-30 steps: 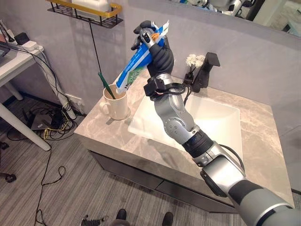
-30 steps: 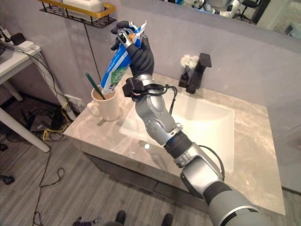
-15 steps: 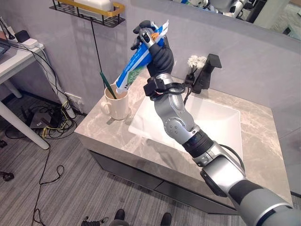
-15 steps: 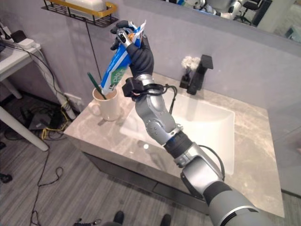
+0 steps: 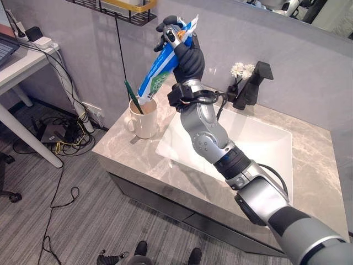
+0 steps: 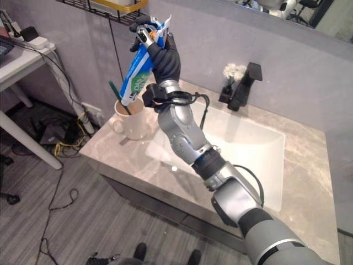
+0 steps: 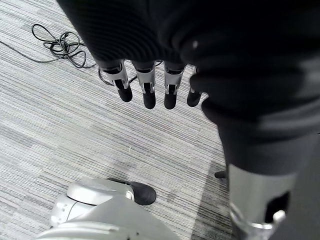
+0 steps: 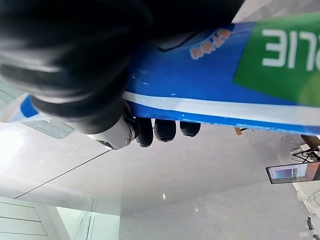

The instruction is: Put brush and paste in cup on sink, flatten towel.

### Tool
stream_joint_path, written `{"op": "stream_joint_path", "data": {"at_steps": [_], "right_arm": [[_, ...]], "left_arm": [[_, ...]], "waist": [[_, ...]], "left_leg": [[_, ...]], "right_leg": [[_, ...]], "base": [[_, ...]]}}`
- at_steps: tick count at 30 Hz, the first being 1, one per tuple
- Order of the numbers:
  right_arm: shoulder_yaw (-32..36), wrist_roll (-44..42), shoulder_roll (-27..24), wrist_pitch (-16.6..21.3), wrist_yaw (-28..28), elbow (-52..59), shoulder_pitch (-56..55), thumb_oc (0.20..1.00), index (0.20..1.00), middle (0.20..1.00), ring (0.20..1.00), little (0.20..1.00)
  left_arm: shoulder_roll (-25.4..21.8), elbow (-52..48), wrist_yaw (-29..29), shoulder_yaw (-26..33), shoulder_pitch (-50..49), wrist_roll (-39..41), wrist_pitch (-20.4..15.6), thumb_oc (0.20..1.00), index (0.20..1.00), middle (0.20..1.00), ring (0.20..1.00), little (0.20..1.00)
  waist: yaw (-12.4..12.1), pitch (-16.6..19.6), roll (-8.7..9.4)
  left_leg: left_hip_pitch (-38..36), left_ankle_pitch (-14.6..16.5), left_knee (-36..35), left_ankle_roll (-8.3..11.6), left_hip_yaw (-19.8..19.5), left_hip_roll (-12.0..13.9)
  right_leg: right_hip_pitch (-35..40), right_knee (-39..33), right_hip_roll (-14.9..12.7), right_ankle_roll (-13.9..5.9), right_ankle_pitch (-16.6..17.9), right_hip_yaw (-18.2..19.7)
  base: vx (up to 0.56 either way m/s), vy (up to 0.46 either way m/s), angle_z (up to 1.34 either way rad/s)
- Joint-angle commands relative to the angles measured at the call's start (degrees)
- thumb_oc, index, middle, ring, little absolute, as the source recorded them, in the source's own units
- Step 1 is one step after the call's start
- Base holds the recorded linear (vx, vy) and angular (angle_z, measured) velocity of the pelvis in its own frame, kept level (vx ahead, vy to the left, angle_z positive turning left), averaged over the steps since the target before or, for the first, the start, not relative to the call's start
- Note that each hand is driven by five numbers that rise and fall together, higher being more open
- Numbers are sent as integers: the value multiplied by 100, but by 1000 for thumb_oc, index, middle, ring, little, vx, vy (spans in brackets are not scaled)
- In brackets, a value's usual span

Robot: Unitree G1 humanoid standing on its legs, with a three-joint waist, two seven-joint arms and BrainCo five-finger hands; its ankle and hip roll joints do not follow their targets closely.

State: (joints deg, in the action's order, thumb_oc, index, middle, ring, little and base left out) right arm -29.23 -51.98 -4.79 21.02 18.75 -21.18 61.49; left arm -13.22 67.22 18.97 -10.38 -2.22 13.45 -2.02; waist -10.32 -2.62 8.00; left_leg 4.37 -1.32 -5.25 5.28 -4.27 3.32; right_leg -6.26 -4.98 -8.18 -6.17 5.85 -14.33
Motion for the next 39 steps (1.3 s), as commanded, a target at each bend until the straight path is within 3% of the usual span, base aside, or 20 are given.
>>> {"op": "stream_joint_path", "data": {"at_steps": [1,12,28,29,39], "right_arm": [[492,258,-232,225,73,39,954,200,200,200,200,200],[556,763,-430,262,337,442,918,200,200,200,200,200],[445,687,-502,271,240,795,630,200,200,200,200,200],[439,689,-317,350,287,682,585,200,200,200,200,200],[324,931,-507,155,169,1029,388,200,200,200,200,200]], "left_arm": [[-53,124,87,-337,424,-11,-112,1000,1000,1000,1000,1000],[-46,-134,230,-522,504,-218,-108,1000,1000,1000,1000,1000],[-81,-330,314,-574,341,-441,-82,1000,1000,1000,1000,1000],[-111,-361,319,-618,197,-501,-208,1000,1000,1000,1000,1000],[-177,-256,240,-444,339,-415,-107,1000,1000,1000,1000,1000]], "waist": [[-126,-414,211],[-180,-550,256],[-169,-559,267],[-169,-569,253],[-103,-475,252]], "left_leg": [[68,-10,25,-332,110,-273],[175,14,25,-419,-36,-445],[138,45,25,-406,17,-418],[135,43,25,-403,40,-401],[92,36,25,-371,32,-374]], "right_leg": [[625,40,-713,-516,123,273],[616,158,-846,-589,325,127],[638,121,-810,-585,296,169],[626,120,-795,-579,282,201],[708,51,-752,-570,224,148]], "base": [[18,24,11],[22,19,14],[0,0,0],[-10,-10,-4],[0,-4,0]]}}
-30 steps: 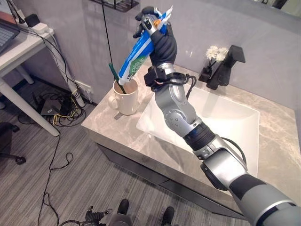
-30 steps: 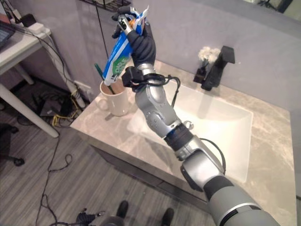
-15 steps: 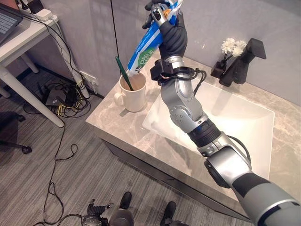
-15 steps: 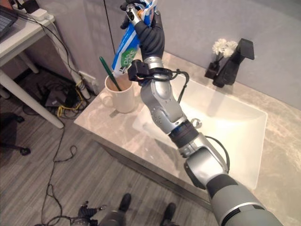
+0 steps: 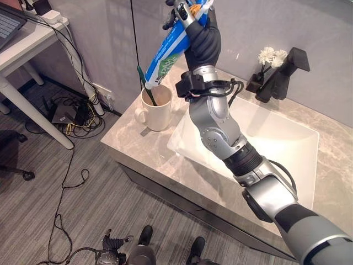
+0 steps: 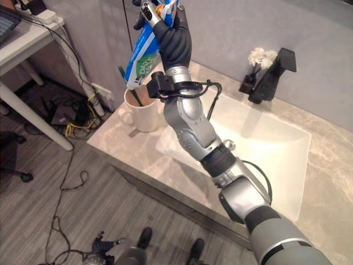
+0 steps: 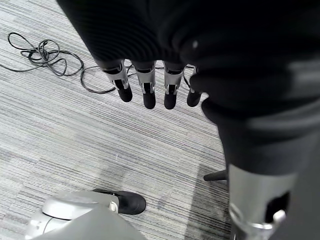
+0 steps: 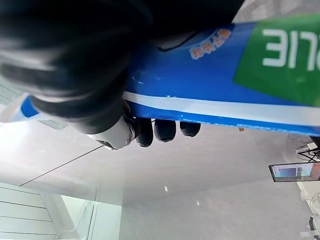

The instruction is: Put brush and paste in cup on sink, flatten towel.

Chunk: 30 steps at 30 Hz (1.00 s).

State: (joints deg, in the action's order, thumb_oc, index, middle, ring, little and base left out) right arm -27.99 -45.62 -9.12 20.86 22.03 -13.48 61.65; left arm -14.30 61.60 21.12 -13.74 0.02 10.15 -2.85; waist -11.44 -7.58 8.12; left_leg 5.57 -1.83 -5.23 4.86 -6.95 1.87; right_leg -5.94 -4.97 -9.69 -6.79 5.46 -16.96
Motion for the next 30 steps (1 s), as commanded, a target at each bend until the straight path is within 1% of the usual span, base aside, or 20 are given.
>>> {"op": "stream_joint_path", "data": {"at_steps": [1,7,10,22,30], "right_arm": [[197,298,-64,164,-172,260,374,200,200,200,200,200],[111,440,-109,98,-206,221,380,200,200,200,200,200],[39,441,-23,75,-239,174,329,200,200,200,200,200],[-120,366,201,-6,-372,126,229,200,200,200,200,200],[-137,395,241,-31,-382,17,213,200,200,200,200,200]], "left_arm": [[-78,313,28,-95,127,-76,-24,1000,1000,1000,1000,1000],[-123,364,59,10,149,-45,-16,1000,1000,1000,1000,1000],[-121,387,93,20,180,-43,-13,1000,1000,1000,1000,1000],[-160,404,104,53,189,-61,-6,1000,1000,1000,1000,1000],[-165,409,106,69,196,-46,-8,1000,1000,1000,1000,1000]], "waist": [[19,30,248],[87,44,287],[119,37,316],[134,46,324],[144,55,339]], "left_leg": [[-29,93,23,-330,313,-227],[-36,111,23,-327,390,-200],[-32,116,23,-331,437,-190],[-32,123,23,-335,475,-174],[-28,122,23,-334,490,-171]], "right_leg": [[667,47,-598,-507,265,429],[602,31,-581,-508,289,539],[550,14,-568,-511,320,611],[523,5,-554,-505,336,674],[506,-3,-545,-511,343,691]], "base": [[-32,0,-4],[-30,2,-6],[-29,0,-6],[-3,1,-1],[0,0,0]]}}
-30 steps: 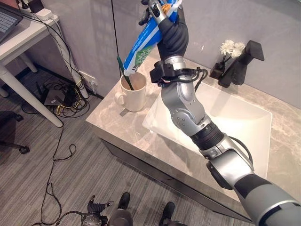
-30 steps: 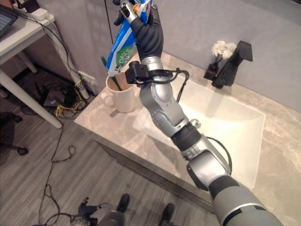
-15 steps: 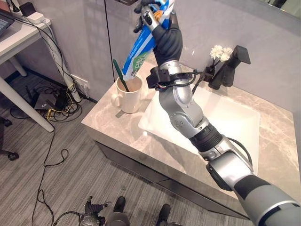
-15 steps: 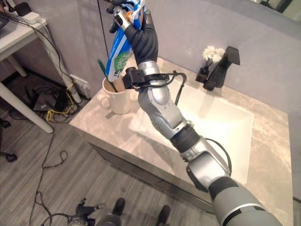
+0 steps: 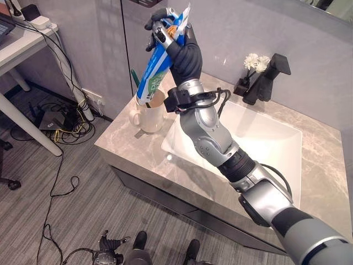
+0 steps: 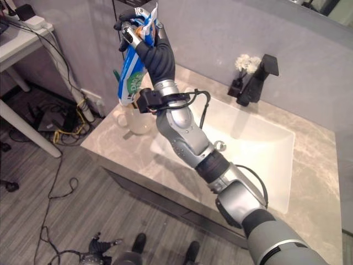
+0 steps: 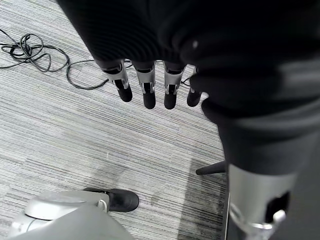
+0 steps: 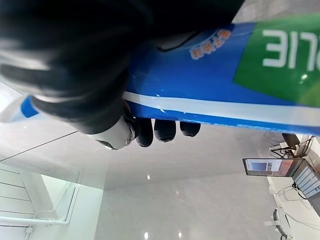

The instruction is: Put brush and paste in cup on sink, flatten towel.

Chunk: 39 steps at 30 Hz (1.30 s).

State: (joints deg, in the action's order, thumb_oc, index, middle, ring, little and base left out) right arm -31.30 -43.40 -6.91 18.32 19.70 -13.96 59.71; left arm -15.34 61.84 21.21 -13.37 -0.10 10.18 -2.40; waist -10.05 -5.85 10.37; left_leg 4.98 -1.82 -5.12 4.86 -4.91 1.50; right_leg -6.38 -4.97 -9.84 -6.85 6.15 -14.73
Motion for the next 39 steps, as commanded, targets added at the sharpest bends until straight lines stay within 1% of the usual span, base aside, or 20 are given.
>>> {"op": "stream_joint_path", "data": {"at_steps": [1,23,31,39], "right_arm": [[195,173,20,224,-148,63,407,200,200,200,200,200],[254,495,60,223,-1,-51,545,200,200,200,200,200],[267,854,-3,187,135,-84,729,200,200,200,200,200],[281,1033,-21,162,184,-150,784,200,200,200,200,200]], "left_arm": [[-61,386,97,32,208,-49,-54,1000,1000,1000,1000,1000],[-110,448,129,75,218,-19,-80,1000,1000,1000,1000,1000],[-142,517,145,85,250,-87,-75,1000,1000,1000,1000,1000],[-143,518,155,74,262,-114,-91,1000,1000,1000,1000,1000]], "waist": [[5,-118,114],[-24,-125,146],[-44,-127,146],[-57,-146,146]], "left_leg": [[31,121,12,-335,287,-134],[72,132,12,-345,303,-149],[83,125,12,-343,302,-152],[112,124,12,-352,304,-171]], "right_leg": [[551,-3,-530,-505,274,468],[500,-3,-520,-513,319,507],[485,-3,-514,-515,318,495],[471,-3,-523,-523,343,482]], "base": [[0,0,0],[1,0,-1],[0,0,0],[0,0,0]]}}
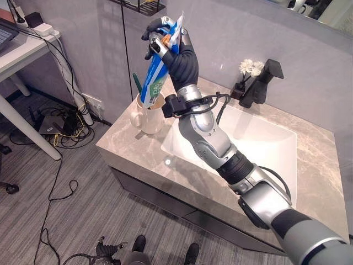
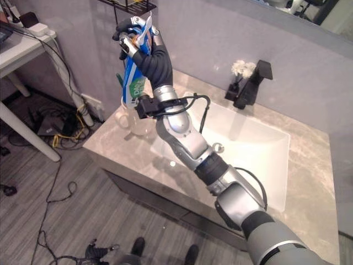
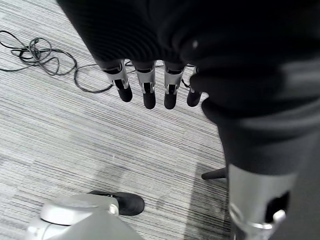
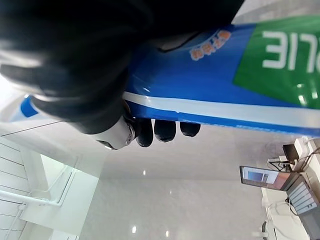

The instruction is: Put brush and paste in cup on sink, flatten towel.

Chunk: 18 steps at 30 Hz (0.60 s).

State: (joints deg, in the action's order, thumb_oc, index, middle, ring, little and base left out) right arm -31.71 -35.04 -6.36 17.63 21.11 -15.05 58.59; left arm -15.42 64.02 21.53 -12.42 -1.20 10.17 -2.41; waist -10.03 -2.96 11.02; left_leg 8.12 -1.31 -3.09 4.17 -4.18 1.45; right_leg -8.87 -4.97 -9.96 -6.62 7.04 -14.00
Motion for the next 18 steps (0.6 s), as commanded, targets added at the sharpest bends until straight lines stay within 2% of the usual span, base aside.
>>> {"op": "stream_joint_path", "data": {"at_steps": [1,8,18], "right_arm": [[322,225,-82,231,55,-49,902,200,200,200,200,200],[229,701,-203,87,166,-197,1066,200,200,200,200,200],[176,697,-127,77,115,-268,1055,200,200,200,200,200]], "left_arm": [[-134,301,125,-20,362,-112,-89,1000,1000,1000,1000,1000],[-177,309,131,-41,384,-181,-119,1000,1000,1000,1000,1000],[-197,318,157,-35,440,-152,-142,1000,1000,1000,1000,1000]], "waist": [[-61,-438,81],[-82,-470,85],[-104,-509,121]], "left_leg": [[-201,72,-191,-284,232,-165],[-163,62,-191,-286,224,-175],[-107,57,-191,-298,188,-200]], "right_leg": [[717,-3,-513,-547,258,407],[684,-3,-521,-564,301,413],[660,-3,-529,-578,344,408]], "base": [[0,0,0],[0,0,0],[0,0,0]]}}
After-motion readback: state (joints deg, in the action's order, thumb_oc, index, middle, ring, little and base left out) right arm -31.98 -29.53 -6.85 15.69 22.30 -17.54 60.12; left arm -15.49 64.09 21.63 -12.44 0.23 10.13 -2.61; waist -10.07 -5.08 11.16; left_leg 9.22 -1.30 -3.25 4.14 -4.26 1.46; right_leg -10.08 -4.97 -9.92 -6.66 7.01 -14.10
